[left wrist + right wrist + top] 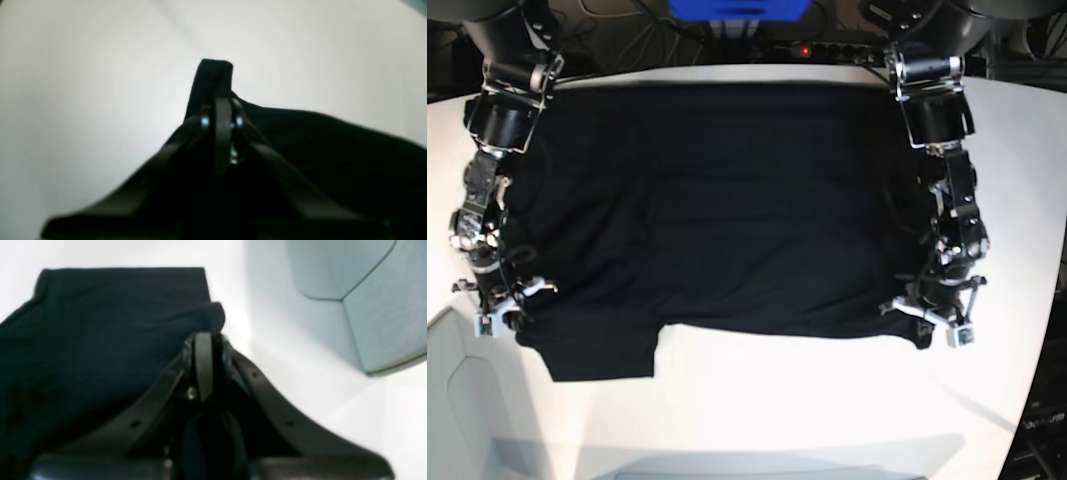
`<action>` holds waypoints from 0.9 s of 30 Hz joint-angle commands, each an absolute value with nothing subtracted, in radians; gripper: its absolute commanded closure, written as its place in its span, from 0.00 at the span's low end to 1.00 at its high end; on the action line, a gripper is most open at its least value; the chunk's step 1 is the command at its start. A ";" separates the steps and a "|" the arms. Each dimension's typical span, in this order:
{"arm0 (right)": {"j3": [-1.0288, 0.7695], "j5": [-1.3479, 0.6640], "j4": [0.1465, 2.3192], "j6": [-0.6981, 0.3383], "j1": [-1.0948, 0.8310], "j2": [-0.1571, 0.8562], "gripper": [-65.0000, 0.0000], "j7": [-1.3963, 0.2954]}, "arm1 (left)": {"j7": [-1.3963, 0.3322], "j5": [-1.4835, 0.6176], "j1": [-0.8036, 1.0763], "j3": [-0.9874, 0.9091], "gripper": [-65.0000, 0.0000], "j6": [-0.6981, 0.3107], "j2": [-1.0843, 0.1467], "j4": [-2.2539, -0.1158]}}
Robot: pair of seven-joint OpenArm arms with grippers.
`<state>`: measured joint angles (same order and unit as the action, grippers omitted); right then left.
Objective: Fold the T-shirt properly
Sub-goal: 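Grasp the hem corners and fold them toward the collar with both grippers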
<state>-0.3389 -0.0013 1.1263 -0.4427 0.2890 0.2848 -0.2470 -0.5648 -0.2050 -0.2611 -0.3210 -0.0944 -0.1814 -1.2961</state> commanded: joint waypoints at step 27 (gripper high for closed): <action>-0.464 -0.140 1.561 -0.447 -0.163 0.283 1.00 -0.222 | -0.619 -0.383 0.176 -0.542 1.00 -0.090 -0.110 -1.807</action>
<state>-0.4564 -0.1314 1.5429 -0.4511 -0.1730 0.2684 -0.2520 -0.6437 -0.3775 0.1864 -0.5419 -0.0879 -0.1001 -1.7851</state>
